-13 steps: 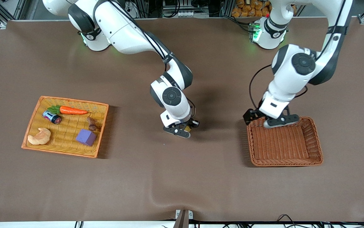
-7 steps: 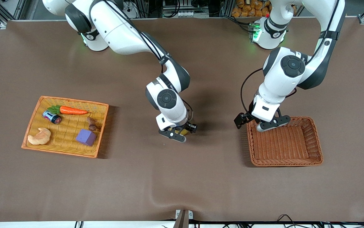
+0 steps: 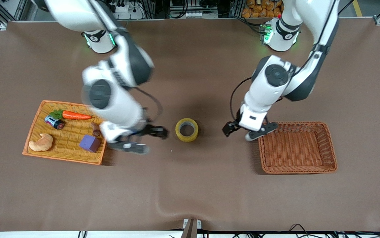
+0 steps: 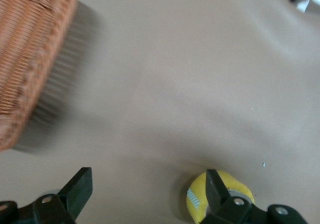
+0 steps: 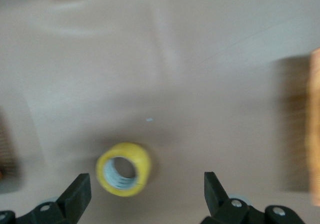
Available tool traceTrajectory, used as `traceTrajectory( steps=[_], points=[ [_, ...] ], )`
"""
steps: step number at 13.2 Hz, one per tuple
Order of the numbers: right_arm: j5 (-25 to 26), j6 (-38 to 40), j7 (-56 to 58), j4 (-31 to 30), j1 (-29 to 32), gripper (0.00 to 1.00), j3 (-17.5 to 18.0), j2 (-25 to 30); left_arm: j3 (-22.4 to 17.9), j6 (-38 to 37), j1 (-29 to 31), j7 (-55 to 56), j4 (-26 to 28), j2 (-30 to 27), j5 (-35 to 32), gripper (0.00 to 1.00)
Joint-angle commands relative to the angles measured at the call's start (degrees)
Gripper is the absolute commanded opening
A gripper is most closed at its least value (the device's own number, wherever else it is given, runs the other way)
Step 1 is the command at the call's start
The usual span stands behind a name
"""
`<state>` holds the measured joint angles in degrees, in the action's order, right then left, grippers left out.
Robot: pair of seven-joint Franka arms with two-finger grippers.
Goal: Transfer tape with both arms
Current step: 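Set the tape on the table and withdraw the right gripper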
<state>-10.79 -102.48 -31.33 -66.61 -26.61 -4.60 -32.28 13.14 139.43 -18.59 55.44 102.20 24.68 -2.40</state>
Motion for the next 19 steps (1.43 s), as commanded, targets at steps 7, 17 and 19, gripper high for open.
traceTrajectory(
  steps=[7,17,19],
  points=[
    [2.0,5.3,22.5,-15.3,17.8,1.0,-1.1,17.2,-0.5,-1.5,-9.0,4.2,-11.3,15.1,-10.8,1.0],
    [13.1,16.1,42.6,-14.7,26.0,1.0,-1.6,23.9,-0.6,-3.8,-14.0,3.5,-17.7,22.2,-11.9,1.0],
    [13.1,16.4,44.3,-14.6,27.6,1.0,-1.5,23.9,-0.7,-3.8,-14.2,4.1,-18.9,23.2,-12.0,1.0]
  ],
)
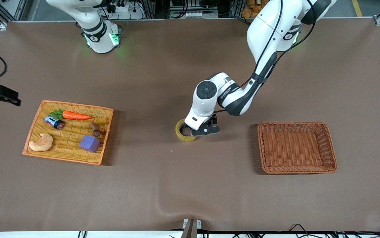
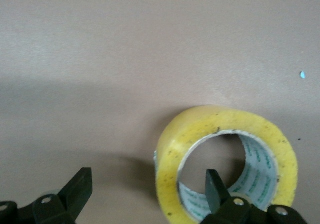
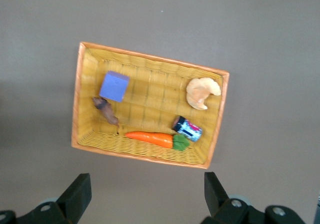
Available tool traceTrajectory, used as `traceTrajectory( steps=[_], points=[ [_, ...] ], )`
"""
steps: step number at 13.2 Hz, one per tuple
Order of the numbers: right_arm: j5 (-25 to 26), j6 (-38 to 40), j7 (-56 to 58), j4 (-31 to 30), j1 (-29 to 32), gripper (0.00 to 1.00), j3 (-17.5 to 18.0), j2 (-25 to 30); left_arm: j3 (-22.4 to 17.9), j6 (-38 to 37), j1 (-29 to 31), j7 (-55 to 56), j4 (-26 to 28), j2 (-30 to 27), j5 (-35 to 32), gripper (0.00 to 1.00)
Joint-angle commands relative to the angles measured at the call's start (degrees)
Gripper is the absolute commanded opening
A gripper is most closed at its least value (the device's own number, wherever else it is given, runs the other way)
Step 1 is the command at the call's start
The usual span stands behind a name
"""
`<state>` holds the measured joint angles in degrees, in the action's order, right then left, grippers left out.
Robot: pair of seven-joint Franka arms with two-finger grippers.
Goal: Transfer tape with both arms
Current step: 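Grasp the tape roll's rim with the left gripper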
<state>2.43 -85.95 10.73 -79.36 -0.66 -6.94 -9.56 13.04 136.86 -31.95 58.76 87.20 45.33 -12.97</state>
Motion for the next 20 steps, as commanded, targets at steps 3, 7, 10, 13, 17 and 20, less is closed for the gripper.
traceTrajectory(
  steps=[3,7,10,13,17,20],
  points=[
    [-0.6,1.4,1.2,-1.4,1.6,1.0,0.8,0.8,-0.6,-1.2,-1.4,1.1,-3.8,3.1,-1.4,0.58],
    [-0.8,4.7,-6.1,-1.2,1.6,1.0,0.9,1.3,-1.9,-1.2,-2.5,3.9,-3.8,3.7,-1.6,0.0],
    [-5.4,6.7,-9.0,-1.8,3.2,1.0,0.3,3.7,-1.9,-1.3,-2.4,4.4,-3.5,2.7,-1.7,0.0],
    [-5.3,0.8,-8.0,-10.1,2.9,1.0,0.5,9.6,-2.0,-3.2,-2.0,7.5,-3.3,-0.2,-1.8,0.0],
    [-4.5,-5.6,-7.3,-12.5,1.4,1.0,0.6,10.3,-2.2,-6.2,0.5,14.6,-3.3,-6.2,-1.8,0.0],
    [-3.7,-7.0,-7.4,-12.4,0.5,1.0,0.6,10.1,-2.2,-6.4,6.2,15.7,-3.4,-8.5,-1.1,0.0]
  ],
)
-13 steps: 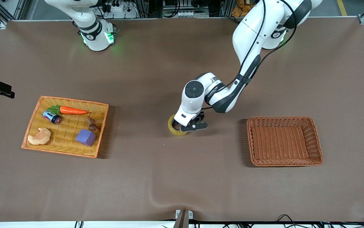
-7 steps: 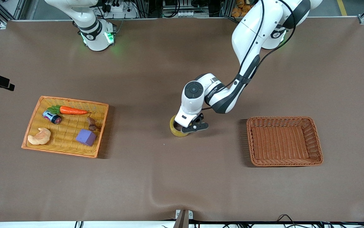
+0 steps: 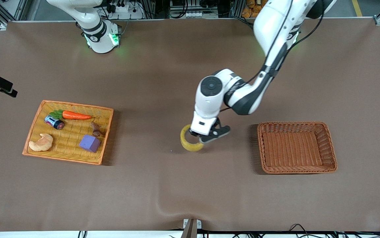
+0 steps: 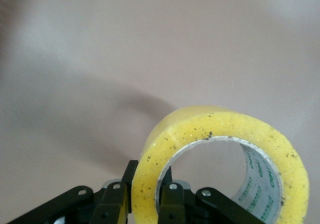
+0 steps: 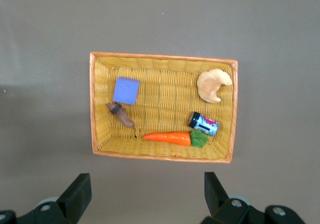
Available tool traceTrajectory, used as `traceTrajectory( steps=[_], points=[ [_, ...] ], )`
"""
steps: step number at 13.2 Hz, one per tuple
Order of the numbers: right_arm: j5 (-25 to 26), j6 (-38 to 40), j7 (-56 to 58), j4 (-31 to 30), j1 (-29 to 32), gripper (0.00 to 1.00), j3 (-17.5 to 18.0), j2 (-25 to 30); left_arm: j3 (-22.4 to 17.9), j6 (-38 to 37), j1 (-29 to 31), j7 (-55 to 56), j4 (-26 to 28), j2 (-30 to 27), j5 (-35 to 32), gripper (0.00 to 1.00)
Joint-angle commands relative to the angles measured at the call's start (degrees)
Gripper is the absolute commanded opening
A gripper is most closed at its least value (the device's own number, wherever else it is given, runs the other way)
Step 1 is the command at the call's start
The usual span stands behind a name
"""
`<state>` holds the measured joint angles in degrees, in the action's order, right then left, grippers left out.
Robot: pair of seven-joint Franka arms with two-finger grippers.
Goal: Transfer tape with both arms
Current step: 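Lift the tape with the left gripper and carry it over the basket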
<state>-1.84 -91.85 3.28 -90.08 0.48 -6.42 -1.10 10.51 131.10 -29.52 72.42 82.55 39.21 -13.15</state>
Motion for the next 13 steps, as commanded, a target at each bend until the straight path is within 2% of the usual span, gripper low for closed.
traceTrajectory(
  steps=[1,4,9,13],
  points=[
    [0.6,-0.9,-0.1,-1.4,-0.7,1.0,0.1,1.2,0.3,-0.7,6.1,2.5,1.4,-2.4,-1.1,0.0],
    [0.7,-0.1,-0.5,-0.5,-0.7,1.0,0.1,0.7,0.2,-0.7,10.7,2.5,1.3,-2.4,-1.7,0.0],
    [1.9,2.3,-0.1,0.4,-0.6,1.0,0.1,0.8,0.8,-1.9,20.9,1.8,2.4,-6.5,-1.1,0.0],
    [1.8,2.1,-0.2,0.6,-0.6,1.0,0.1,0.7,1.0,-2.4,25.0,1.2,2.7,-6.7,-0.9,0.0]
  ],
)
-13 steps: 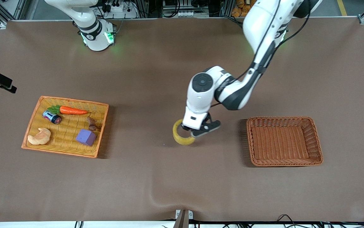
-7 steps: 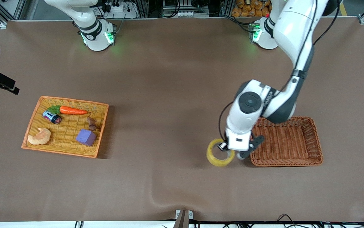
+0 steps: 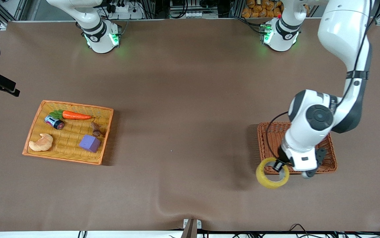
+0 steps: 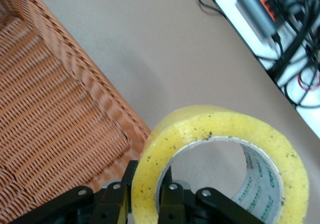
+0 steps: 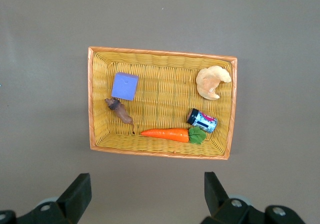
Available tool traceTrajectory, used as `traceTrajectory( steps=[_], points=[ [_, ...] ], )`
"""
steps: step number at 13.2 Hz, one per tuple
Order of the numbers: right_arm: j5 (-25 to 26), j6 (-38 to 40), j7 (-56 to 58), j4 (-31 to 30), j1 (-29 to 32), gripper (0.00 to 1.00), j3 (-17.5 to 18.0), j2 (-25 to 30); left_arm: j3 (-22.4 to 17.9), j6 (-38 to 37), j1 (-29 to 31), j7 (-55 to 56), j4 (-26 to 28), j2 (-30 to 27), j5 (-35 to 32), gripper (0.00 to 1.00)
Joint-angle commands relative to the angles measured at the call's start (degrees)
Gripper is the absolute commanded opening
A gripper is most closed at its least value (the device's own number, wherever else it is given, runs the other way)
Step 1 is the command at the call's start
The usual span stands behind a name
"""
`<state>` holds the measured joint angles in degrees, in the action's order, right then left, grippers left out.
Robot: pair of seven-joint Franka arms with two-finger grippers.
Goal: Transfer tape with both arms
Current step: 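Lift the tape with the left gripper and carry it over the basket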
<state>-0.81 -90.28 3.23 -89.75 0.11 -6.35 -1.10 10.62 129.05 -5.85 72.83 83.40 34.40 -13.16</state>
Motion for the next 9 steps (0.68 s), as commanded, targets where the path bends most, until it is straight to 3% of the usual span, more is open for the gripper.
traceTrajectory(
  steps=[1,6,9],
  points=[
    [0.8,0.3,-0.1,0.9,0.0,1.0,0.0,0.7,0.9,-0.5,1.5,0.8,1.9,-1.8,-0.9,0.0],
    [1.1,1.2,-0.1,1.3,0.4,1.0,-0.4,0.8,0.9,-5.9,4.3,-0.3,2.6,-2.9,-0.3,0.0],
    [1.9,1.2,-0.1,1.2,0.3,1.0,-0.3,0.6,0.8,-11.5,6.4,4.6,3.6,-2.9,0.5,0.0]
  ],
)
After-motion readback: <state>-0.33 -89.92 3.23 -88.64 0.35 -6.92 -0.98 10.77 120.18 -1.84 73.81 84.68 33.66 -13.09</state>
